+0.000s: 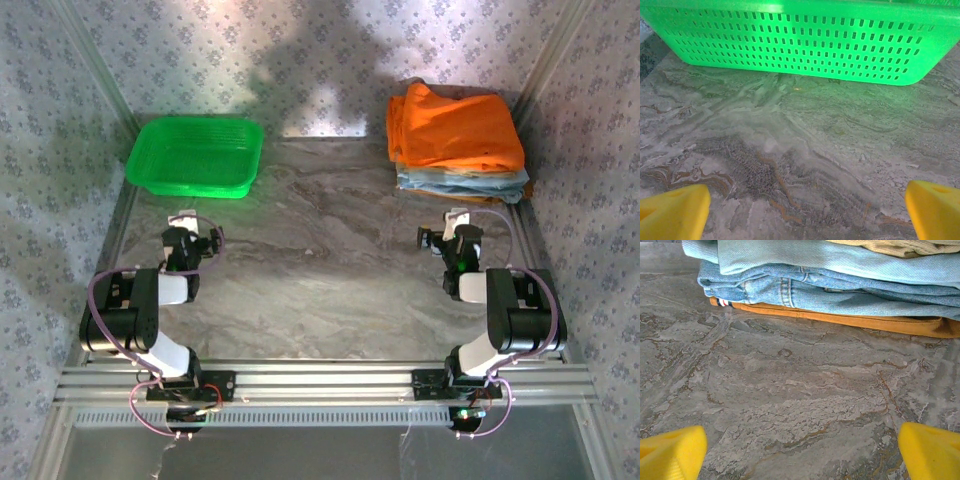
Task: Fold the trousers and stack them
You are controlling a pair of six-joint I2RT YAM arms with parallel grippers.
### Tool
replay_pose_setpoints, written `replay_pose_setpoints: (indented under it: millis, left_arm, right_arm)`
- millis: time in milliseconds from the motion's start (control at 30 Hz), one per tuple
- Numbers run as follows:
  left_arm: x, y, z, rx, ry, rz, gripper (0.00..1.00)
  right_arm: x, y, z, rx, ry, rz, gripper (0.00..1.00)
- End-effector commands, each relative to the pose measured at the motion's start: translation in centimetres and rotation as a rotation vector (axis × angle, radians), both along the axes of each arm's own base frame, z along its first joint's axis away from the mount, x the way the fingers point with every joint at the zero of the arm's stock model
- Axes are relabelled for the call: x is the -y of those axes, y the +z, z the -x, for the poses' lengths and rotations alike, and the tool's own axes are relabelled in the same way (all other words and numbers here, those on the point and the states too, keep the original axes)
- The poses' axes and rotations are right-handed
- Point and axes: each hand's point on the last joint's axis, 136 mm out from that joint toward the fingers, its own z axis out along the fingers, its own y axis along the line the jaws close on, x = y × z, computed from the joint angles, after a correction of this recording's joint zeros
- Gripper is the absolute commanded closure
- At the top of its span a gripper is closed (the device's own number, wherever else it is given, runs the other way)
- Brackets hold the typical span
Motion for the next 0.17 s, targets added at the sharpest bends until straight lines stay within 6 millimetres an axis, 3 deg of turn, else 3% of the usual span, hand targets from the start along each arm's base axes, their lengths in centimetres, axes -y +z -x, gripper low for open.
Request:
replay_pose_setpoints:
  millis: [0, 133]
  left_arm:
    - [0.45, 0.76, -0.8, 0.021, -0.027, -0.004, 0.0]
    - [0.43, 0.79, -0.78, 0.022, -0.026, -0.005, 0.0]
  right_arm:
    - [-0.05, 0.07, -0.05, 0.003, -0.006, -0.011, 0.0]
    - [-0.06, 0.02, -0.02, 0.001, -0.006, -0.011, 0.0]
